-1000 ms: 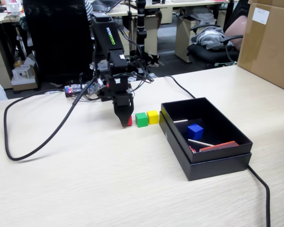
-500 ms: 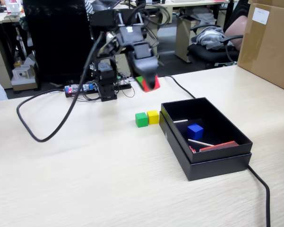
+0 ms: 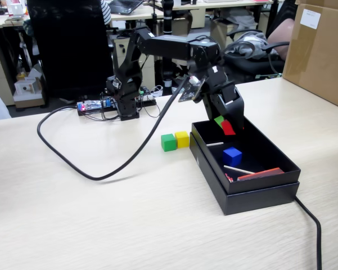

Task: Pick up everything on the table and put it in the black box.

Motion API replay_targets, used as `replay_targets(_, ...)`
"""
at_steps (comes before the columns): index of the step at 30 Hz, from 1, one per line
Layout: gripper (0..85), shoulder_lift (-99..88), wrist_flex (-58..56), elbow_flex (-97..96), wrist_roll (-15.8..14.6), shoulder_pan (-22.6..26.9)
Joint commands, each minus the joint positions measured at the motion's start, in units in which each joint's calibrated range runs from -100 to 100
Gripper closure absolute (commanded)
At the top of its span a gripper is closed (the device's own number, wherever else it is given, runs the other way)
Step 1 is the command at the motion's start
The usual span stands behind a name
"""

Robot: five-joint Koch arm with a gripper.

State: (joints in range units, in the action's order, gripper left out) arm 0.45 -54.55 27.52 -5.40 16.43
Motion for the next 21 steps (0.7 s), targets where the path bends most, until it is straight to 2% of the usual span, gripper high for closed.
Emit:
replay_targets(1,81.0,1.67,0.42,8.38,-0.49,0.98)
replay_targets(16,80.9,13.60,0.42,8.56,-1.56,2.44)
replay_targets(18,79.8,13.83,0.51,7.56,-1.71,2.25)
replay_targets(21,71.3,13.60,0.42,5.75,-1.76,2.00)
